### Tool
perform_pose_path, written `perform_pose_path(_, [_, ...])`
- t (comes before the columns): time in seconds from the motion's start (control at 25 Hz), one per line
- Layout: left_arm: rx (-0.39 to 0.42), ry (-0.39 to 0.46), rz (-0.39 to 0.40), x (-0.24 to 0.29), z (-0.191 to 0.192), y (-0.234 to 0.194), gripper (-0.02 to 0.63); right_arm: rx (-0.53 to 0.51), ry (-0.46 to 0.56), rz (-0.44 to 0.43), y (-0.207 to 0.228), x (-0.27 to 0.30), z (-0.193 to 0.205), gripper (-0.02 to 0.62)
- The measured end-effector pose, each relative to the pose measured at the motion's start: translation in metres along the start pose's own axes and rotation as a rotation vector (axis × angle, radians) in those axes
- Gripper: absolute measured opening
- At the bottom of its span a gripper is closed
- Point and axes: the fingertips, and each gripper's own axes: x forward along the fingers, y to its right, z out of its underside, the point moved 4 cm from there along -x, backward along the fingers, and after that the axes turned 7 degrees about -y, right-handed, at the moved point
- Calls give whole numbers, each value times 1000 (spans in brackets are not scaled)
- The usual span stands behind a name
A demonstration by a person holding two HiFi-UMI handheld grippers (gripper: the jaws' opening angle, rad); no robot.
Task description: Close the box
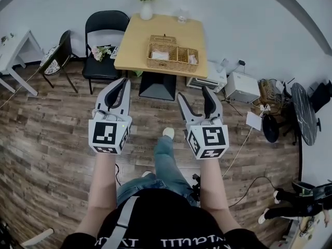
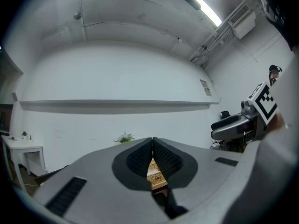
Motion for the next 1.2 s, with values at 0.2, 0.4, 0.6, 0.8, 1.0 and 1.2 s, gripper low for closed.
perform_pose_path(0.2, [7,0,-17,39,0,-11,12,1,12,-15,24,40,-5,319])
perform_pose_path(0.4, [11,-4,-51,94,3,-24,12,-16,28,-45,57,94,-14,319])
perform_pose_path(0.6, [12,-11,-90,157,-4,-39,12,-13,30,-77,101,152,-27,319])
perform_pose_path(0.8, [17,-18,-112,220,-7,-48,12,12,32,-94,149,208,-36,319])
perform_pose_path(1.0, [15,-31,-125,284,0,-56,12,31,13,-120,190,266,-32,319])
perform_pose_path(1.2, [6,-38,-165,342,6,-71,11,42,-29,-152,224,325,-26,319])
